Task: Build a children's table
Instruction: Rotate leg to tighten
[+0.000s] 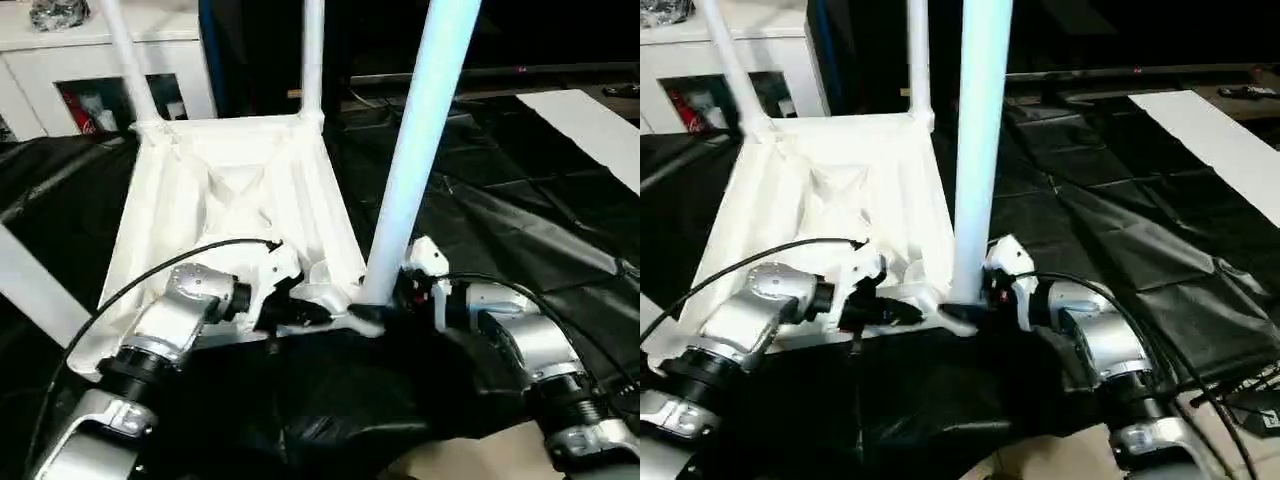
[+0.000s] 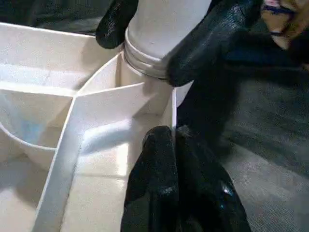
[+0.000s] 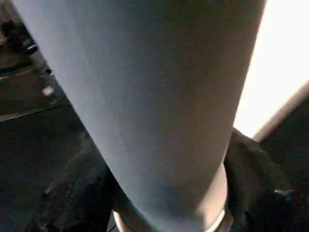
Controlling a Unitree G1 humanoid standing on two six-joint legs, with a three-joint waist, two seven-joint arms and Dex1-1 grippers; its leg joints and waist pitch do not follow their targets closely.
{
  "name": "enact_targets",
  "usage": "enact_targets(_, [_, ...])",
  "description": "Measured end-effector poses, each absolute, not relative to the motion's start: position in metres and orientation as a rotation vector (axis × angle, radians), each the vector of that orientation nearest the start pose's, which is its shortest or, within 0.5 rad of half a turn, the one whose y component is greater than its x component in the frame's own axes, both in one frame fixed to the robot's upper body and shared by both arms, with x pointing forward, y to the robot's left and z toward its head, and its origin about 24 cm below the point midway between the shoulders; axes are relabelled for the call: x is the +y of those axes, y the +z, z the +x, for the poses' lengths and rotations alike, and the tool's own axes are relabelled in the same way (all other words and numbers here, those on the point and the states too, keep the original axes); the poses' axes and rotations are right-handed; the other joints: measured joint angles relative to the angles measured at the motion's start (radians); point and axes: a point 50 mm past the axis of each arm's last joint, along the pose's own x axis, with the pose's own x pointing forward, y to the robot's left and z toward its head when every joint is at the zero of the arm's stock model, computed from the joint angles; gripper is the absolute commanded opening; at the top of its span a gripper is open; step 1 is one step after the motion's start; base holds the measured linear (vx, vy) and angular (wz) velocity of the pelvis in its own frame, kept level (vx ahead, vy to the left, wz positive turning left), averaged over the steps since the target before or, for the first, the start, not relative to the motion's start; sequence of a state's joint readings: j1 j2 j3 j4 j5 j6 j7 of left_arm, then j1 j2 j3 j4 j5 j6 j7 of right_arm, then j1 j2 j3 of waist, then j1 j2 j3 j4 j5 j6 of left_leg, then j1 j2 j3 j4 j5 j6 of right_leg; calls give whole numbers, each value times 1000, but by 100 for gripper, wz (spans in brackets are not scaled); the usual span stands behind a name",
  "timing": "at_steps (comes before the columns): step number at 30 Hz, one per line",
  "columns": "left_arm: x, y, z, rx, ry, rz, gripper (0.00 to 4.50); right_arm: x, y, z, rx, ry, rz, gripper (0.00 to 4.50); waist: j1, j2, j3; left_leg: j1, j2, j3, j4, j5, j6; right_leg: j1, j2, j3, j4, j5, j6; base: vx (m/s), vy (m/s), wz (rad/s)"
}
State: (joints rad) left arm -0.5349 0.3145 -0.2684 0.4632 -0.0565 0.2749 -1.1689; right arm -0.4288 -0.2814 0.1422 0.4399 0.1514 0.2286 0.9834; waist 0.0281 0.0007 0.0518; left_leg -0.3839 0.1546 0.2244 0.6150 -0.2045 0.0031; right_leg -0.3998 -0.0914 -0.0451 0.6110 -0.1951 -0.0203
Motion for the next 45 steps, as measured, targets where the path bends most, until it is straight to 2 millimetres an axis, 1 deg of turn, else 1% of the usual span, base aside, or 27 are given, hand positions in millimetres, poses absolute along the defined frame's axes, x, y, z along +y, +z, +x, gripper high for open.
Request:
enact_targets(3, [107,50,315,442,-1242,231,0,-129,37,312,333,929,-27,265,-8,0,0,1,0,0,0,1,-1,0,0,0,0,2,-1,0,0,0])
enact_targets(7, [95,49,326,429,-1133,232,0,-120,35,326,320,723,4,265,-25,0,0,2,0,-1,0,1,-2,1,0,0,0,2,-2,0,0,0])
enact_targets(10, [87,49,332,425,-1067,227,0,-112,34,334,319,595,33,265,-27,0,0,1,0,-1,0,1,-2,1,0,0,0,3,-3,0,0,0])
enact_targets(12, [84,49,334,422,-1046,227,0,-110,35,337,316,557,26,265,-28,1,0,1,0,-1,0,1,-2,1,0,0,-1,3,-3,0,0,0])
enact_targets(15, [83,49,334,419,-1043,227,0,-110,35,338,306,553,13,265,-27,1,-1,1,0,-1,0,1,-2,1,0,0,-1,3,-3,0,0,0])
enact_targets(16, [82,49,334,413,-1045,231,0,-111,35,338,302,553,18,300,-27,2,-1,1,0,-1,0,1,-2,1,0,0,-1,3,-3,0,0,0])
enact_targets(17, [82,49,334,412,-1047,233,0,-111,35,338,300,554,25,300,-27,2,-1,1,0,-1,0,1,-2,1,0,0,-1,3,-3,0,0,0])
enact_targets(19, [83,49,334,410,-1057,235,0,-112,35,338,299,567,34,337,-26,2,-1,0,0,-1,0,1,-2,1,0,0,0,3,-3,0,0,0])
enact_targets(21, [84,50,334,410,-1065,238,0,-111,36,337,298,594,38,344,-27,2,-1,0,0,-1,0,1,-2,0,0,0,-1,3,-3,0,0,0])
enact_targets(22, [85,50,334,408,-1070,240,0,-111,36,337,298,606,39,370,-27,2,-1,0,0,-1,0,1,-2,0,0,0,-1,3,-3,0,0,0])
enact_targets(23, [85,50,333,406,-1080,242,0,-113,36,336,297,621,36,370,-27,2,-1,0,0,-1,0,1,-2,0,0,0,-1,3,-3,0,0,0])
enact_targets(24, [86,50,333,406,-1084,243,0,-114,36,335,297,633,36,379,-27,2,-1,0,0,-1,0,1,-2,0,0,0,-1,3,-3,0,0,0])
enact_targets(25, [87,51,332,404,-1094,245,0,-115,37,334,294,655,26,385,-27,2,-1,-1,0,-1,0,1,-2,-1,0,0,-1,3,-3,0,0,0])
enact_targets(27, [92,51,329,403,-1134,245,0,-121,38,328,298,753,-20,416,-26,2,-1,-1,0,-1,0,1,-2,-1,0,0,-1,2,-1,0,0,0])
enact_targets(29, [98,51,325,402,-1174,245,0,-127,39,323,311,847,-43,416,-25,2,-1,-2,0,-1,0,1,-2,-1,0,-1,-1,2,0,0,0,0])
enact_targets(33, [102,51,321,406,-1226,246,0,-133,42,318,329,931,-66,416,-22,2,0,-3,0,-1,-1,1,-2,-2,0,-1,-1,2,0,0,0,0])
enact_targets(34, [106,52,319,412,-1255,239,0,-134,43,314,337,993,-91,416,-20,3,0,-3,0,-1,-1,1,-1,-2,0,-1,-2,1,0,0,0,0])
enact_targets(36, [110,51,316,424,-1288,233,0,-136,44,310,348,1057,-106,416,-18,3,0,-3,0,0,-1,1,-1,-2,0,-1,-2,1,0,0,0,0])
enact_targets(39, [115,52,313,434,-1322,235,0,-140,46,306,357,1109,-128,416,-14,3,1,-3,0,0,-1,1,-1,-2,0,-1,-2,1,0,0,0,0])
enact_targets(42, [118,52,311,442,-1345,233,0,-142,47,303,356,1141,-112,416,-11,3,1,-3,0,0,-1,1,-1,-2,0,-1,-2,1,0,0,0,0])
enact_targets(43, [120,52,310,445,-1354,232,0,-142,47,302,355,1156,-105,392,-10,3,1,-3,0,0,-1,1,-1,-2,0,-1,-1,1,0,0,0,0])
enact_targets(45, [123,53,308,454,-1368,227,0,-141,47,301,359,1177,-93,383,-8,3,1,-3,0,0,-1,1,-1,-2,0,-1,-1,1,0,0,0,0])
